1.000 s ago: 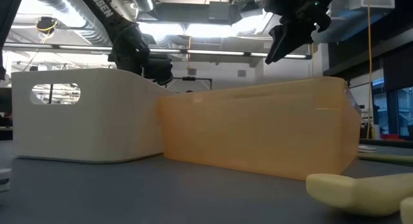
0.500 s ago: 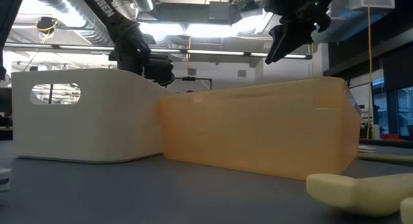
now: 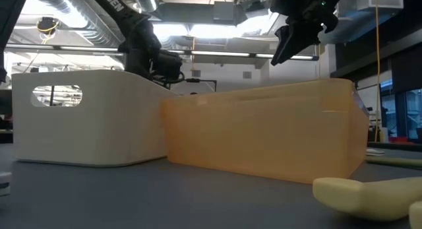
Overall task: Sort silverware by color (type)
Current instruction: Put the yellow knife into the blue bin
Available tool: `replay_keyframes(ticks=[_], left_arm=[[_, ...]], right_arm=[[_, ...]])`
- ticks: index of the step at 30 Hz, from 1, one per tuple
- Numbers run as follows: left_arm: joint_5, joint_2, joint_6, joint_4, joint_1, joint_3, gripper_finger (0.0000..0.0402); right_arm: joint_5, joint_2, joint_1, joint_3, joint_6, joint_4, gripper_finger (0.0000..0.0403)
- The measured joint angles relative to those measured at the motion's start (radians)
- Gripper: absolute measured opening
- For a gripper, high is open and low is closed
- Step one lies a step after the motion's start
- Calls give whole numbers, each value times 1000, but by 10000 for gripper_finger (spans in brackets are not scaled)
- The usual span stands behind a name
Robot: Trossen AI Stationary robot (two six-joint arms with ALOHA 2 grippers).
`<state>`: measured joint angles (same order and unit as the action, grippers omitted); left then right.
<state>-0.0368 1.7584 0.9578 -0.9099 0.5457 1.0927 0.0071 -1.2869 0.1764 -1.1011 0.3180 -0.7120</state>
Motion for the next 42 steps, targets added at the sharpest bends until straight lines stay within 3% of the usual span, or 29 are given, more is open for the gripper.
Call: replay_keyframes(ticks=[16, 22, 29, 34, 38, 42], left_arm=[[306, -3, -192, -43, 4, 15, 51], [344, -3, -250, -14, 16, 15, 51], [348, -19, -252, 91, 50, 23, 51], [324, -26, -289, 108, 78, 123, 51], [269, -27, -312, 107, 83, 247, 51], [133, -27, -415, 109, 74, 371, 51]], right_arm=[[0, 0, 0, 0, 1, 0, 179], [0, 0, 0, 0, 1, 0, 179], [0, 0, 0, 0, 1, 0, 179], [0, 0, 0, 0, 1, 0, 179], [0, 0, 0, 0, 1, -1, 179], [0, 0, 0, 0, 1, -3, 179]])
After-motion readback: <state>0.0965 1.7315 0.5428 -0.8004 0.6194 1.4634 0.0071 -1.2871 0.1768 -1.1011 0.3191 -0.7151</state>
